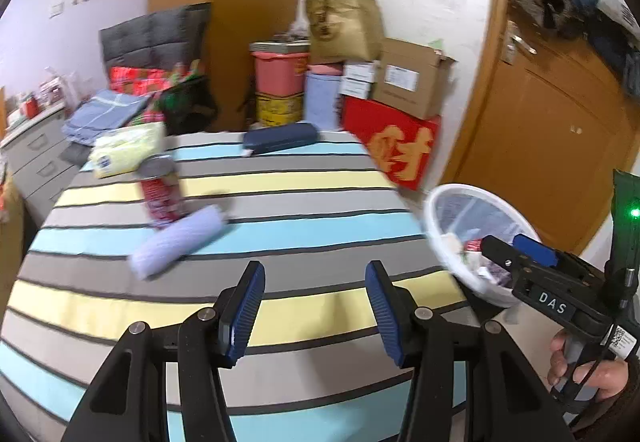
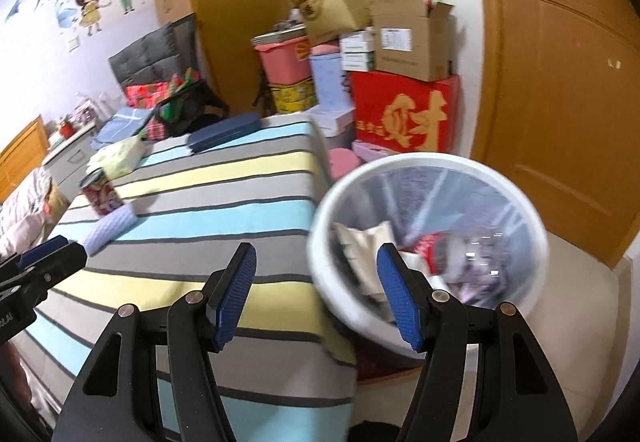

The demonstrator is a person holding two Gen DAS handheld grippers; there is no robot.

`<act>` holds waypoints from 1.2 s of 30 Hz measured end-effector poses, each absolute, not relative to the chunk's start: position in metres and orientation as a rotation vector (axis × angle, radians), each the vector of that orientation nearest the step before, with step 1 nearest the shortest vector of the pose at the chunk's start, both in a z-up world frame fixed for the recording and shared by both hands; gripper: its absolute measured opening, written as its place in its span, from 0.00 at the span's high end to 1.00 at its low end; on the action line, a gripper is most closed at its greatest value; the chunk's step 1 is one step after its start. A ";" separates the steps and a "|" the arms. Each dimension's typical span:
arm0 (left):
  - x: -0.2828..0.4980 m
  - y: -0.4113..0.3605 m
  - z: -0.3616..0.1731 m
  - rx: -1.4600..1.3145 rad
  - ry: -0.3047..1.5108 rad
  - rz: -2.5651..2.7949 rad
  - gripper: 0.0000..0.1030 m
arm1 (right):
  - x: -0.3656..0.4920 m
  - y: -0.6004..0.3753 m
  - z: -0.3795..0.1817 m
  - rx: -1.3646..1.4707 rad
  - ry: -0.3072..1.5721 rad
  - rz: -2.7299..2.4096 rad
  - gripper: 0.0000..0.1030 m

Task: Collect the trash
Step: 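Move both tools back over the table toward the red can and foam net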

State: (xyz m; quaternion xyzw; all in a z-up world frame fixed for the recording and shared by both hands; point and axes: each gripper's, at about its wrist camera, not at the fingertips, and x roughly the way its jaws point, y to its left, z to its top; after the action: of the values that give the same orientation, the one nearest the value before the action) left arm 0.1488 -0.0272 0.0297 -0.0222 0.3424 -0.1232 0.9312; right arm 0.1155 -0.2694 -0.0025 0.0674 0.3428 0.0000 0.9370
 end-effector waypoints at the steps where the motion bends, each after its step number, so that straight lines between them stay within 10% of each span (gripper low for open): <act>1: 0.148 -0.018 0.029 -0.055 0.702 -0.238 0.49 | 0.118 -0.261 -0.003 0.130 0.702 0.016 0.37; 36: 0.157 0.186 0.008 -0.162 0.699 -0.011 0.46 | 0.185 -0.054 -0.028 0.113 0.836 0.300 0.37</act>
State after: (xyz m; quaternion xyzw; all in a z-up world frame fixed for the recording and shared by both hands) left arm 0.1572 0.1864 0.0077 -0.0795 0.3421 -0.0052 0.9363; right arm 0.1850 -0.0542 -0.0278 0.0545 0.4044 0.1449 0.9014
